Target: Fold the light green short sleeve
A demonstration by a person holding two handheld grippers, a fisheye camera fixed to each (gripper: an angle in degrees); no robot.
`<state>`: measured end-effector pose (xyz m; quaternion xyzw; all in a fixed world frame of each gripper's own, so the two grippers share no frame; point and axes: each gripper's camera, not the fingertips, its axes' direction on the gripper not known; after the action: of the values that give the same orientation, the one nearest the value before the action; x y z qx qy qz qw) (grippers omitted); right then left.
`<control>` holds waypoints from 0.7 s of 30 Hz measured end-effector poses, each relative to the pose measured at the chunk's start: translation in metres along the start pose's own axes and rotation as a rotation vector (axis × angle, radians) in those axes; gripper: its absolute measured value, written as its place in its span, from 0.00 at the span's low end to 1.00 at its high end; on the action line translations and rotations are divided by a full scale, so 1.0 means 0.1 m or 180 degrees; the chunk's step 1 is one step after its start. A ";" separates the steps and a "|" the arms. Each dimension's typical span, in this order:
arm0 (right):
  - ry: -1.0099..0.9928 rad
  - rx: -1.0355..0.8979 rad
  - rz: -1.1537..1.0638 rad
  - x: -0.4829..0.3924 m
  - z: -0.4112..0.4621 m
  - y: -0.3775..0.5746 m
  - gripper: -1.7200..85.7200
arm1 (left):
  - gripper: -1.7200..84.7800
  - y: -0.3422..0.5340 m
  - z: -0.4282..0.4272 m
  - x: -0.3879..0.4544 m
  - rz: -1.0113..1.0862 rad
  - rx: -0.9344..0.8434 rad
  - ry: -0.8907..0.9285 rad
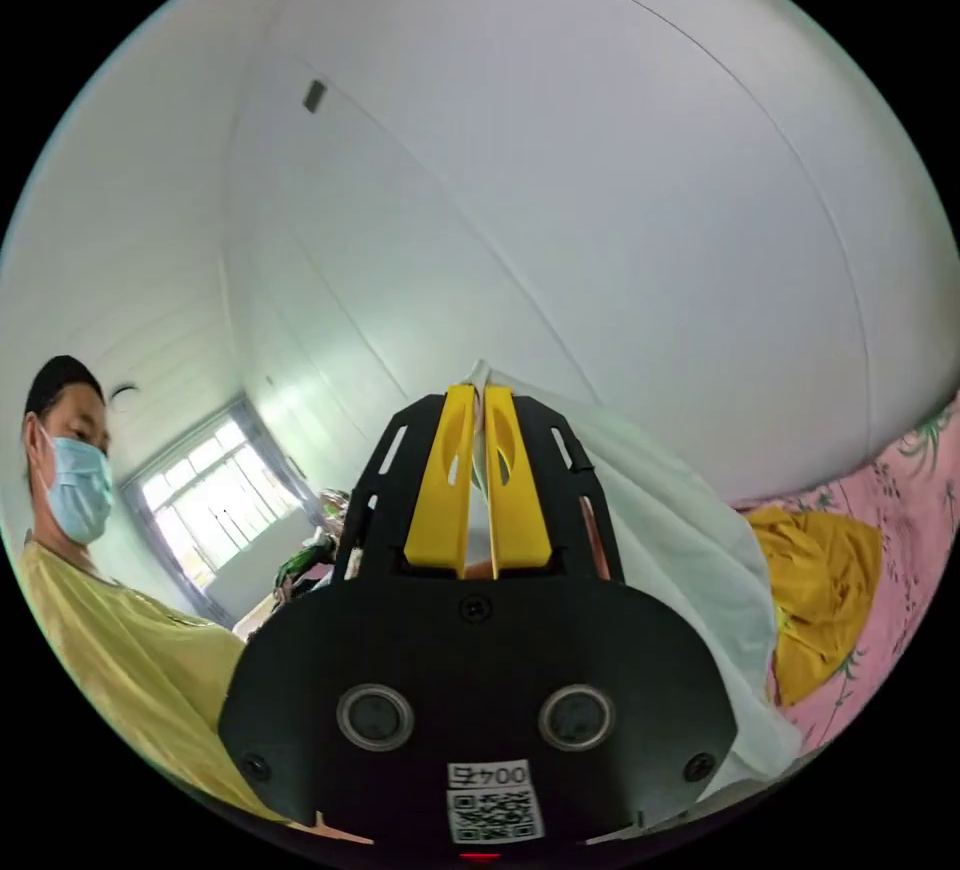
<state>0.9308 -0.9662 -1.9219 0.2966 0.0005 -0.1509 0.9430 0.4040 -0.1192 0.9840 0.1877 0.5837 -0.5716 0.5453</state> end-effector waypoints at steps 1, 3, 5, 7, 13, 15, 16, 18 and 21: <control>-0.0209 0.0042 -0.0111 -0.23 -0.03 -0.07 0.02 | 0.07 -0.01 0.04 0.13 0.0150 -0.0087 -0.0056; -0.0542 0.0096 -0.0262 -0.57 -0.03 -0.16 0.02 | 0.10 -0.02 0.08 0.36 0.0412 -0.0235 -0.0180; -0.0949 0.0114 -0.0406 -0.91 0.02 -0.23 0.02 | 0.12 -0.02 0.12 0.61 0.0702 -0.0364 -0.0327; -0.1503 0.0044 -0.0642 -1.38 0.18 -0.28 0.02 | 0.14 -0.02 0.14 0.97 0.1093 -0.0496 -0.0539; -0.2478 -0.0343 -0.0978 -2.36 0.90 0.14 0.03 | 0.19 -0.03 0.07 1.86 0.2010 -0.0546 -0.0978; -0.2734 -0.0477 -0.0983 -2.56 1.18 0.39 0.03 | 0.19 -0.07 -0.04 2.12 0.2150 -0.0444 -0.1017; -0.2876 -0.0551 -0.0950 -2.68 1.37 0.57 0.03 | 0.20 -0.09 -0.13 2.31 0.2274 -0.0337 -0.1072; -0.3076 -0.0669 -0.0883 -2.82 1.68 0.85 0.03 | 0.20 -0.13 -0.33 2.61 0.2459 -0.0121 -0.1164; -0.3419 -0.0878 -0.0667 -3.02 2.24 1.37 0.02 | 0.19 -0.17 -0.79 3.09 0.2617 0.0272 -0.1277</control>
<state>0.6619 -0.8991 -1.6338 0.0505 -0.4303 -0.3721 0.8209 0.2533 -0.1798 0.7093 0.3116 0.3196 -0.3564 0.8208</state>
